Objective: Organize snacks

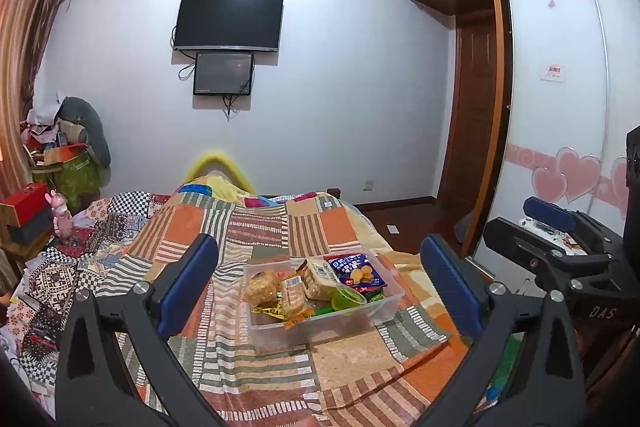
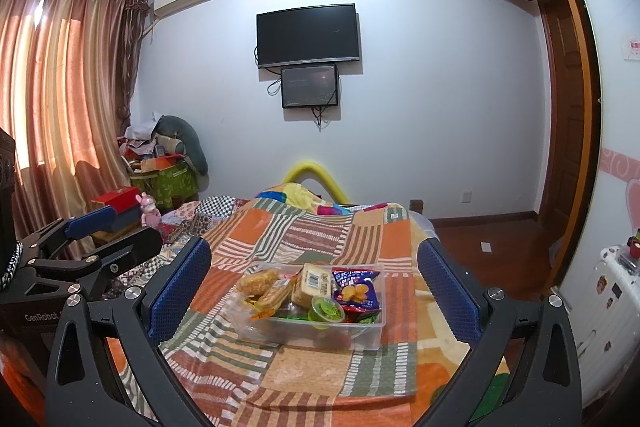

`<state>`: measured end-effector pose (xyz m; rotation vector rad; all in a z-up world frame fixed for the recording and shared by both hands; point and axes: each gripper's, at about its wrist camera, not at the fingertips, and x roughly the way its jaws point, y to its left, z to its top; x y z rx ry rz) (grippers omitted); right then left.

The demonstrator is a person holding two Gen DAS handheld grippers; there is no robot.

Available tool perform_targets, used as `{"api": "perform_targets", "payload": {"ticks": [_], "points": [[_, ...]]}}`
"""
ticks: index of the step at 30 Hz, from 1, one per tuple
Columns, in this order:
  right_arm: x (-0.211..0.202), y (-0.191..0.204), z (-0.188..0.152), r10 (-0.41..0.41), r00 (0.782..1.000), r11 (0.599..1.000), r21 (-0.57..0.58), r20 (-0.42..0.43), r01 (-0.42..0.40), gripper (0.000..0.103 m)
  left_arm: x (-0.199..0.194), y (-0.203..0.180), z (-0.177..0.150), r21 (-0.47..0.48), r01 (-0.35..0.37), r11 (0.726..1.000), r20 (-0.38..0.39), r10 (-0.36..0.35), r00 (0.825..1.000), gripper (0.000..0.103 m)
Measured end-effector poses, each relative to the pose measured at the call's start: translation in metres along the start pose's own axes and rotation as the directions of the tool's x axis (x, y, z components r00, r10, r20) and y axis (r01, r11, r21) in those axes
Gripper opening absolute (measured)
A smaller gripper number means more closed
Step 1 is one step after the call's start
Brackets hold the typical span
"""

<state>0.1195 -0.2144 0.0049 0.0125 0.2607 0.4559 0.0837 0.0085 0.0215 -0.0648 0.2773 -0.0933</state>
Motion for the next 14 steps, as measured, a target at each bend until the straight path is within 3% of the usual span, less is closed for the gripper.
{"api": "perform_targets", "payload": {"ticks": [14], "points": [[0.0023,-0.0037,-0.0032,-0.002,1.000,1.000,0.008,-0.014,0.002,0.103,0.0022,-0.0007,-0.0003,-0.006,0.005,1.000,-0.008,-0.005,1.000,0.103]]}}
